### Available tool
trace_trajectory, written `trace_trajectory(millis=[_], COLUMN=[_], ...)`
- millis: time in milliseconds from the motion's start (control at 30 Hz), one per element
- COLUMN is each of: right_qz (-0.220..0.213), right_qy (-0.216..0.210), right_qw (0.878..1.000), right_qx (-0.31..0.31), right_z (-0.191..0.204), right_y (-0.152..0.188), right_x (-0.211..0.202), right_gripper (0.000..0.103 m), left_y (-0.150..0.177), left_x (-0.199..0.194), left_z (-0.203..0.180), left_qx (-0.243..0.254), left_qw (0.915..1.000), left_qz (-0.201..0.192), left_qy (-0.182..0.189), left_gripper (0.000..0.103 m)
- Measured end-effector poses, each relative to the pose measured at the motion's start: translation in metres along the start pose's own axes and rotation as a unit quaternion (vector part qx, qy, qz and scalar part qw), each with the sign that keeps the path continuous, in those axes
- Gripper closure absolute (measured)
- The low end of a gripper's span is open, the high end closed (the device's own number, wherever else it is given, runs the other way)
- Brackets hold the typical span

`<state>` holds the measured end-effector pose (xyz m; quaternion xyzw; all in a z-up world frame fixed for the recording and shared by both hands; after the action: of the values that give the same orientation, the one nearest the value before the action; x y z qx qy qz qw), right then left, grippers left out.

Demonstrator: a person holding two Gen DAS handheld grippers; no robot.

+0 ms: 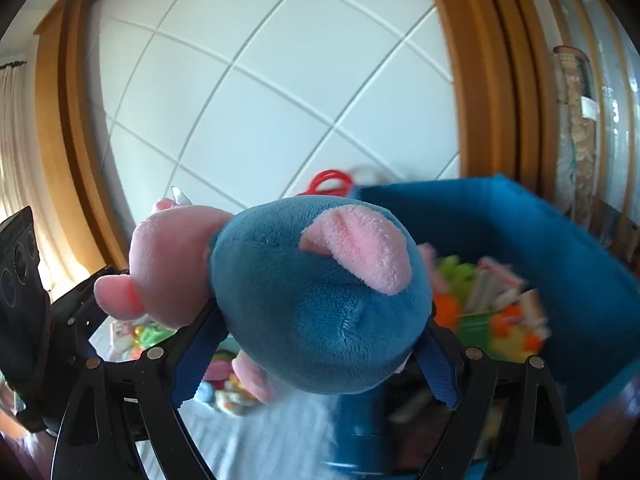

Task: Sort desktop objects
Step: 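Carry pig plush with right tool over the blue crate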

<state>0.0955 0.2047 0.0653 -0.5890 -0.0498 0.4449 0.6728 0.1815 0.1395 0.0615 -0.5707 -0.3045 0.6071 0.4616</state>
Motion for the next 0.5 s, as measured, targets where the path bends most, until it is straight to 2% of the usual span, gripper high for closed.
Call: trace_trajectory(millis=[100,233,367,500], right_qz=[0.004,0.026,0.057,0.087], right_qy=[0.01,0.016,0.005,-0.008], right_qw=[1.0,0.999,0.998,0.996], right_qx=[-0.018,-0.031,-0.028,-0.023], right_z=[-0.056,-0.127,-0.191,-0.238], right_y=[-0.01,-0.015,-0.017,-0.011], right_x=[-0.023,-0.037,-0.035,-0.027], right_gripper=[0.014,0.014,0.014,0.014], left_y=[-0.026,-0.052,-0.063,-0.067], left_x=[0.026,0.073,0.11,0.149], left_z=[-0.049,-0.115,-0.16,-0.187], left_qx=[-0.014,-0.032,-0.051,-0.062], left_qw=[0.9999,0.9987,0.9962,0.9922], left_qz=[0.004,0.039,0.07,0.108], left_qy=[0.003,0.004,0.003,0.0], left_gripper=[0.028,0.028,0.028,0.028])
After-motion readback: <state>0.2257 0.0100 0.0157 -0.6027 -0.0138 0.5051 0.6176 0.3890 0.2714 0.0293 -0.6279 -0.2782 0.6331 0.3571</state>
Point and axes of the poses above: each gripper's, at about its wrist camera, not at the fingertips, and x roughly the way its jaws point, z to its left, y to its underside, the point moved 5 cm from there along x, roughly the way its jaws point, and after that the axes turned 5 degrees about z, right-handed, at the moved point
